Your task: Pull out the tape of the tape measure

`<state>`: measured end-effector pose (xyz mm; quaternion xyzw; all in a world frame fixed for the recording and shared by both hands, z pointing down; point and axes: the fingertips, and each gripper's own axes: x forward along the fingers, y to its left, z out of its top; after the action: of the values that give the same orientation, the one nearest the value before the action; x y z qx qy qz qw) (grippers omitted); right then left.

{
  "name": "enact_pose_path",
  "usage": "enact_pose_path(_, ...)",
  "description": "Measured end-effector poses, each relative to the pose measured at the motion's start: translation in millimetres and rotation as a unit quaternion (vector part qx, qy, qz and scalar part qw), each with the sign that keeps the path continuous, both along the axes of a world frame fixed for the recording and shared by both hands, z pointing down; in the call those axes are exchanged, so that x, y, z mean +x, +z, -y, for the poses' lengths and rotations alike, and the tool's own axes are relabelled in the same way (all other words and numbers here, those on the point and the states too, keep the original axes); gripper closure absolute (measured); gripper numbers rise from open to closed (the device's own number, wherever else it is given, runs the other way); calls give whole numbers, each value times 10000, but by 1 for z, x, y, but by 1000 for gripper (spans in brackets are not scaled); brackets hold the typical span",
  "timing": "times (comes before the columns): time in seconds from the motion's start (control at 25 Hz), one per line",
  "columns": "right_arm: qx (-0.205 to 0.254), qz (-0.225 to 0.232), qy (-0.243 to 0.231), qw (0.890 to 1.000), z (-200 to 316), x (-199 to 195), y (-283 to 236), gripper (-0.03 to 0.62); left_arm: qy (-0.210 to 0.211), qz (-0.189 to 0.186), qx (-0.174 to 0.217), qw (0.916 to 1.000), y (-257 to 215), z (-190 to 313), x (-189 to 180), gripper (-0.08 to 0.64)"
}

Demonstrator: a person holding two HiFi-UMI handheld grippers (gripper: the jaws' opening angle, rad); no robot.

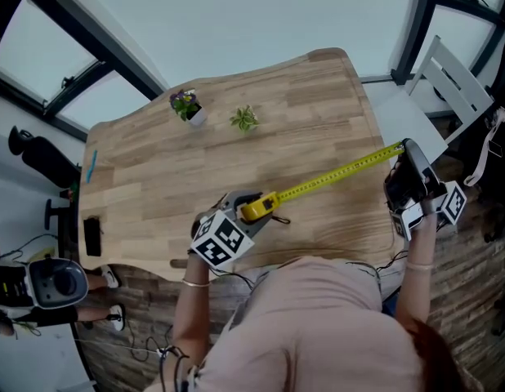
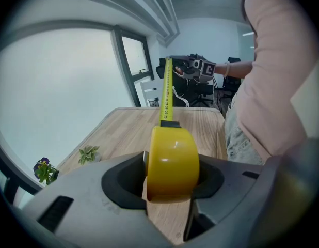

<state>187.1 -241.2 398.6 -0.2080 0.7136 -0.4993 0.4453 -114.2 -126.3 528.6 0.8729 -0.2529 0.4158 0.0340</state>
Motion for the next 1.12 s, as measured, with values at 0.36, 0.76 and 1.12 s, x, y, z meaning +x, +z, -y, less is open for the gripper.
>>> enact_pose_path(0.36,21,-10,73,10000,-3,2,-1,568,69,44,25,10000,-2,3,0,380)
enact_pose_path(0.76,32,-9,164,9999,-5,10,-1,568,92,76,5,9999,0,4,6,380)
enact_pose_path(1.12,74,44,281,9996,-6,20,-2,569,141,83,-25,9999,1,5,15,380)
